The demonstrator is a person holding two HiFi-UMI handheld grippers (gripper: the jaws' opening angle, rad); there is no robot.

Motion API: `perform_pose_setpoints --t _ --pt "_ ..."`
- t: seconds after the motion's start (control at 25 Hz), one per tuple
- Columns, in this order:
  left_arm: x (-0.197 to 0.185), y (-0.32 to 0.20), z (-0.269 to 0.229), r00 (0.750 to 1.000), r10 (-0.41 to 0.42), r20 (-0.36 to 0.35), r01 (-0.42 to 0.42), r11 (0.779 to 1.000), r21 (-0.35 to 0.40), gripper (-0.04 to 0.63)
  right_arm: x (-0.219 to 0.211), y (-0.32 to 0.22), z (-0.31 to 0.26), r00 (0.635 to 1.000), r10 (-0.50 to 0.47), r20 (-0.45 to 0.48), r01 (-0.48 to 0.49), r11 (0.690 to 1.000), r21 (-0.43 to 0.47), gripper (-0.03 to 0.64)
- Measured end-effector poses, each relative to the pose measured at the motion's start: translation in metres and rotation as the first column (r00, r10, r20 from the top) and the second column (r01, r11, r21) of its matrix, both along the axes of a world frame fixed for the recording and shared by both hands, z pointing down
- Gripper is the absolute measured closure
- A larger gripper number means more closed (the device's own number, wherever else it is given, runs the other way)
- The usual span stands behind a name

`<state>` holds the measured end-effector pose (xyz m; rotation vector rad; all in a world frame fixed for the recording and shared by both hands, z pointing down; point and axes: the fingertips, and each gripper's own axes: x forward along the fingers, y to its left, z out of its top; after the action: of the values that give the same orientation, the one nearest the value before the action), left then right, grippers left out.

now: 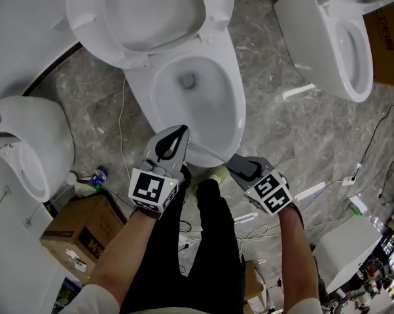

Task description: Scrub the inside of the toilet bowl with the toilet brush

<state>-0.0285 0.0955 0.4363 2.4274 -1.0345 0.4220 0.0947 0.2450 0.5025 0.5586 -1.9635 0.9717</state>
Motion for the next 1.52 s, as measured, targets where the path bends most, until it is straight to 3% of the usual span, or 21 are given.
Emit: perform_pose_setpoints --t 0.72,1.2,1.52 --pt "0.058 0.034 0.010 0.993 0.106 -0.045 -0.110 0.990 -0.094 0.589 0.029 0.018 -0.021 0.972 -0.157 -0.175 0.152 0.988 -0.039 0.456" --pt "0.057 0.037 0.006 0.983 0.174 -0.063 -0.181 0.977 -0.117 0.589 0.023 0.007 -0.037 0.891 -0.265 -0.369 0.261 0.963 -0.062 0.456" --pt "0.053 0.034 0.011 0.978 0.198 -0.060 -0.204 0.971 -0.121 0.589 0.021 0.000 -0.037 0.850 -0.266 -0.454 0.273 0.961 -0.050 0.457"
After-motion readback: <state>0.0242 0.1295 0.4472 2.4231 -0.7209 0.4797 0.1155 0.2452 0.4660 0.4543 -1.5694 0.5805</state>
